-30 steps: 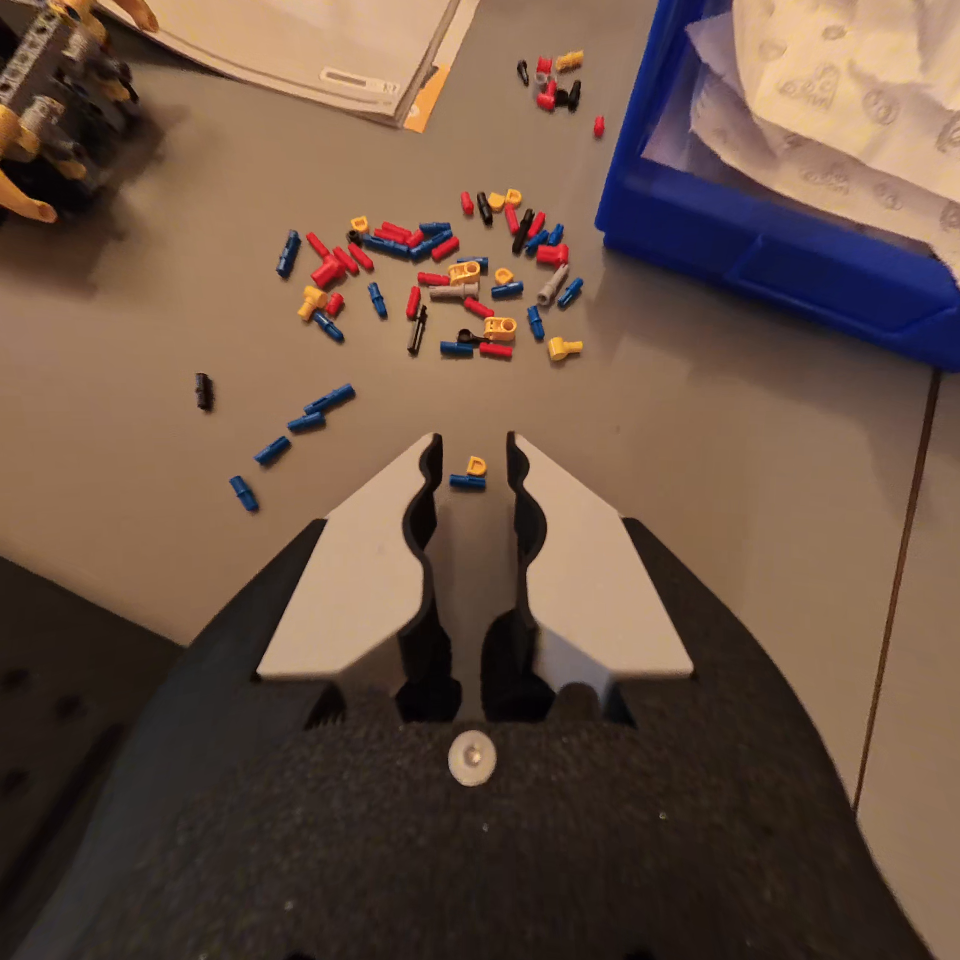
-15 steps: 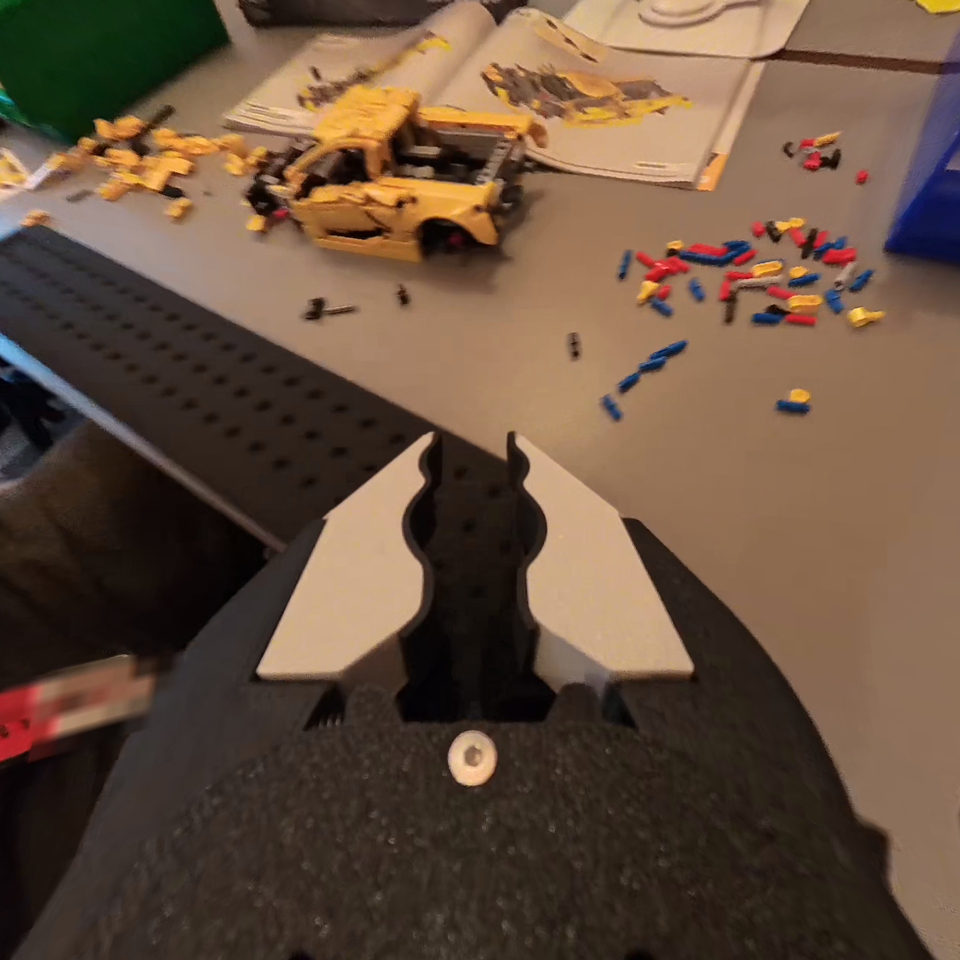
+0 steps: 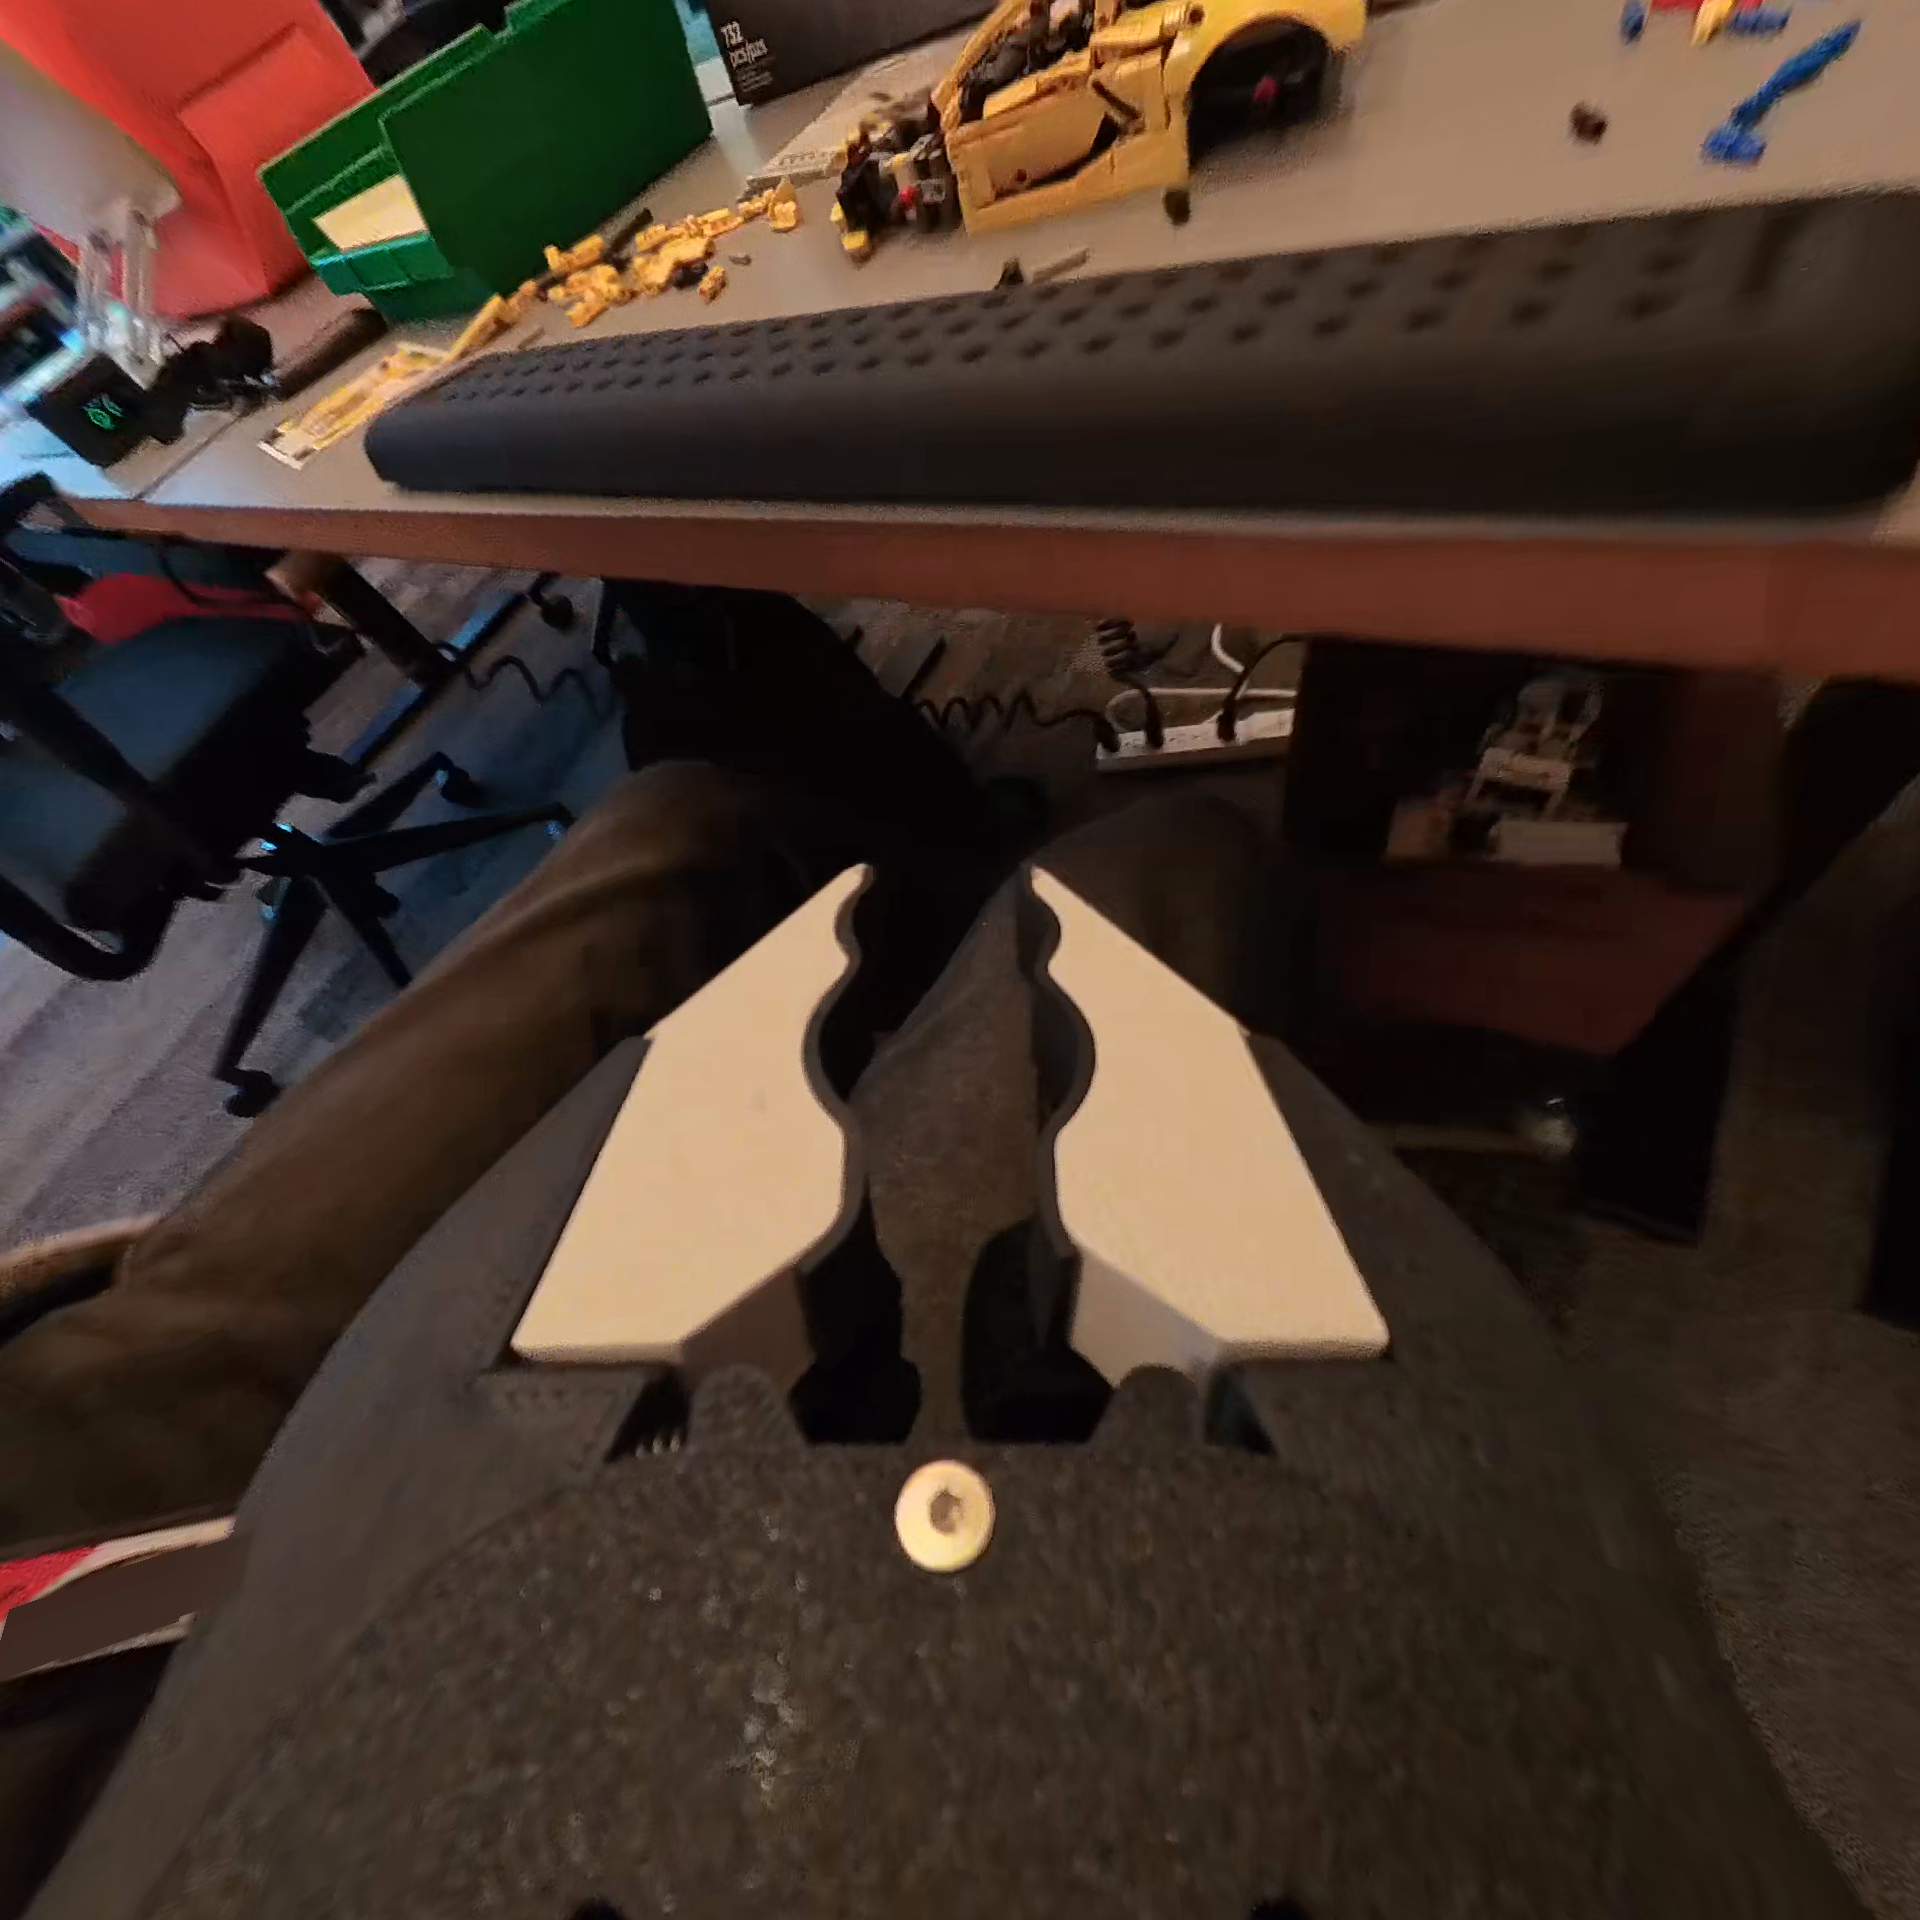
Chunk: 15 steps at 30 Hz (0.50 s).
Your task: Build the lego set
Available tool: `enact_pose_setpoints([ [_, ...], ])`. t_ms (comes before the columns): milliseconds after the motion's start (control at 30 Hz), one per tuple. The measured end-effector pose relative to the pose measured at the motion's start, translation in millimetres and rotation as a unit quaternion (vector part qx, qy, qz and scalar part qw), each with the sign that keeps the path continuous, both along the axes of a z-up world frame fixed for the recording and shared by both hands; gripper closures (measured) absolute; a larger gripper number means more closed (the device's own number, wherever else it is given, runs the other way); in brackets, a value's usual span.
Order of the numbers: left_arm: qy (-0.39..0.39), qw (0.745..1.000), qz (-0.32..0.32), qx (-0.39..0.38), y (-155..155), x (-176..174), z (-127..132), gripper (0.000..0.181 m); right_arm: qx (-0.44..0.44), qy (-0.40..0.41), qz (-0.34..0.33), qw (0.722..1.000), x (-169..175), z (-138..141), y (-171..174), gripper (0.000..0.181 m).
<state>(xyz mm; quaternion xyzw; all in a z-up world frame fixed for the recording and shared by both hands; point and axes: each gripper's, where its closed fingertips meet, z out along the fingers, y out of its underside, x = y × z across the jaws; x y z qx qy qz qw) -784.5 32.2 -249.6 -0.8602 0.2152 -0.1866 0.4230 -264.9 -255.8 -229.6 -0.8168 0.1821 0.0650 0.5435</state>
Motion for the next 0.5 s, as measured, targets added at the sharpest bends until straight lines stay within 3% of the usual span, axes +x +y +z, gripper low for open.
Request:
enact_pose_setpoints([
  [167,0.024,1.0,0.003,0.013,-40.7,-33.7,0.6,0.152,0.002,0.016,0.013,1.0,-36.5,-8.0,-20.1,0.154],
  [367,0.048,0.999,-0.024,0.008,-67.2,-36.3,-3.6,0.152,-0.003,-0.021,0.026,0.999,-61.7,-15.7,-48.1,0.154],
  [500,0.083,0.996,-0.045,0.0,-77.2,-30.0,-12.7,0.152,-0.003,-0.004,0.029,1.0,-67.4,-29.6,-65.5,0.154],
])
